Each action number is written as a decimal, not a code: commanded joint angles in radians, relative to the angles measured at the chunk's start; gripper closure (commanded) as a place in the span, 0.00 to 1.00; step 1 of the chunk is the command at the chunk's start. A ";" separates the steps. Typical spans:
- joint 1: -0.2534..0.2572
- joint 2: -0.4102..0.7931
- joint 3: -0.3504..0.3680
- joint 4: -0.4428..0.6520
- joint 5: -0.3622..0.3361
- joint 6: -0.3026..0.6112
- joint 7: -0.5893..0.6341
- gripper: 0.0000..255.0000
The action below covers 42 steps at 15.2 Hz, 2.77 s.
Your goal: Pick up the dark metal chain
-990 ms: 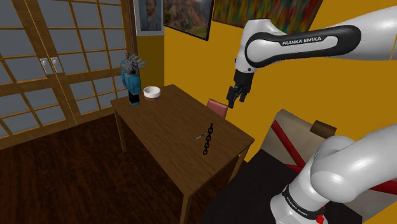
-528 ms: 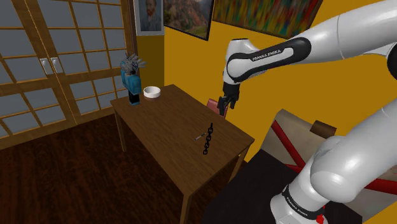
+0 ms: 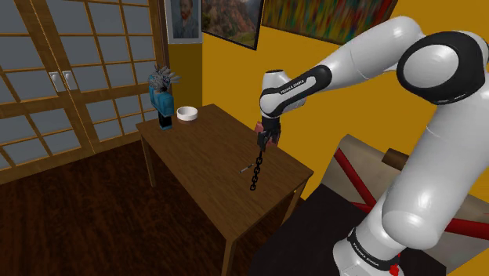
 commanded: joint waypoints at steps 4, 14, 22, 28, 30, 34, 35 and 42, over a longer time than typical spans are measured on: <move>-0.012 0.207 0.004 0.123 0.010 0.053 -0.042 0.00; -0.033 0.467 0.017 0.286 0.017 0.118 -0.075 0.00; -0.036 0.507 0.020 0.293 0.020 0.150 -0.076 1.00; -0.036 0.507 0.020 0.294 0.020 0.150 -0.076 1.00; -0.035 0.496 0.019 0.292 0.019 0.140 -0.075 1.00; -0.032 0.451 0.016 0.283 0.015 0.105 -0.076 1.00; -0.031 0.440 0.015 0.282 0.014 0.096 -0.076 1.00; -0.026 0.368 0.009 0.276 0.007 0.029 -0.077 1.00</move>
